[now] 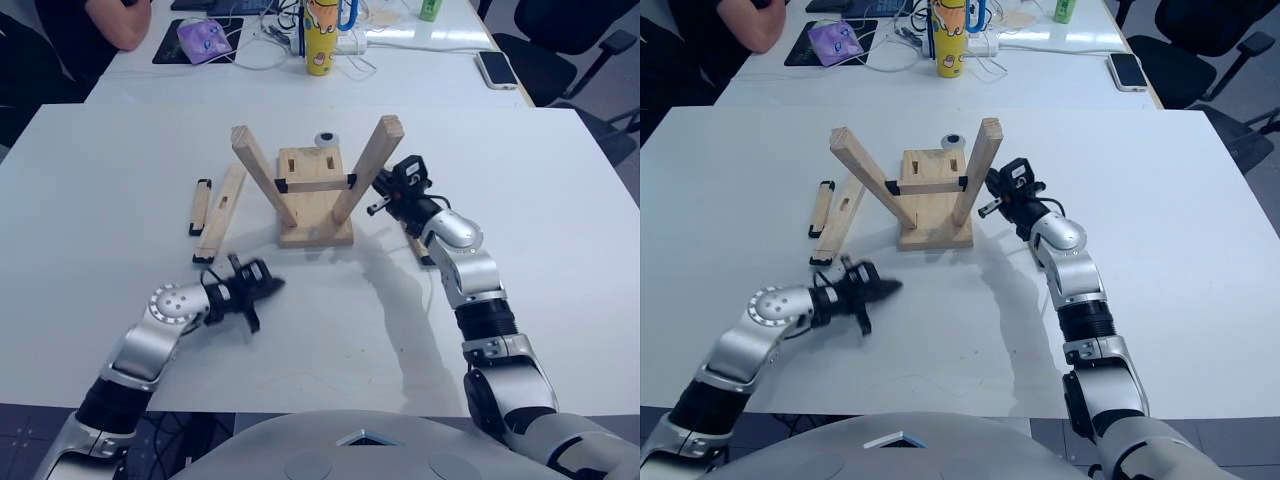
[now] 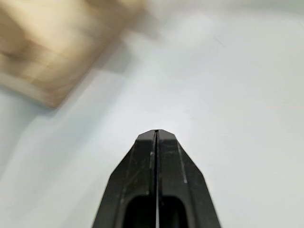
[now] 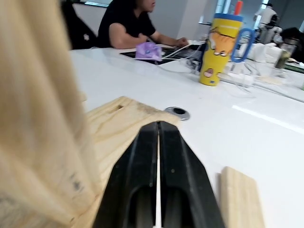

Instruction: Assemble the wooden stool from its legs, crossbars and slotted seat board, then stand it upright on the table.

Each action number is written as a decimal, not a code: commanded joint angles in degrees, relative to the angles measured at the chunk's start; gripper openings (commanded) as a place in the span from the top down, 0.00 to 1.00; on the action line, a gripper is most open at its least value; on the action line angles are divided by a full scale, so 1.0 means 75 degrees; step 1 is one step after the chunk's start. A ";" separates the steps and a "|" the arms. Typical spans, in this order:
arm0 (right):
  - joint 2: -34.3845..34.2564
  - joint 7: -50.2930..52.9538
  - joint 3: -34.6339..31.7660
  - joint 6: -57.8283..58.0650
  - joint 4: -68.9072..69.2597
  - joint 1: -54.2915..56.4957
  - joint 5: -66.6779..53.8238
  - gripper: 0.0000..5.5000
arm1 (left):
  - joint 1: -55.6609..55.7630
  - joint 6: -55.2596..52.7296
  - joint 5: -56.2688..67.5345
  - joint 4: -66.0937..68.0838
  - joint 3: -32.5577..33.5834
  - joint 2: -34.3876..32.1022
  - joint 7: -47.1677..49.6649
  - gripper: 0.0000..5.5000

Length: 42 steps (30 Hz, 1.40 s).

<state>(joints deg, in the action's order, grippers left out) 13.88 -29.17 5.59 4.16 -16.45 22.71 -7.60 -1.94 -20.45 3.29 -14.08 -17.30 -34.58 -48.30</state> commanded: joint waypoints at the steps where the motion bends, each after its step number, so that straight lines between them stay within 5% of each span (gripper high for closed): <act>1: -0.0066 -0.0773 0.0381 -0.0610 -0.0077 0.0238 0.0043 1.00 | 0.0425 0.0009 -0.0345 0.0371 -0.0382 -0.0011 -0.0078 0.99; 15: -0.0482 -0.2183 0.1900 -0.0480 0.1305 -0.0707 -0.0041 1.00 | 0.0953 0.0159 -0.1524 0.1175 -0.0447 -0.0085 0.0904 0.99; 29: -0.0571 -0.1141 0.1683 -0.0559 0.0134 -0.0247 0.0821 1.00 | 0.1267 0.0238 -0.1607 0.1156 -0.0023 -0.0368 0.0924 0.99; 36: -0.0001 0.0095 0.1023 -0.1382 -0.2551 0.1084 0.1640 1.00 | 0.1405 0.0089 -0.1157 0.0490 0.0171 -0.0979 -0.0179 0.99; 42: -0.0024 0.0492 0.0977 -0.2114 -0.5072 0.2404 0.2083 1.00 | 0.1411 -0.0330 -0.0625 -0.0227 -0.0103 -0.0574 -0.0567 0.99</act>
<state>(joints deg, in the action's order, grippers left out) 14.39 -26.44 12.69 -10.27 -49.02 37.33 6.46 8.08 -21.58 -2.28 -13.83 -16.89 -40.58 -52.12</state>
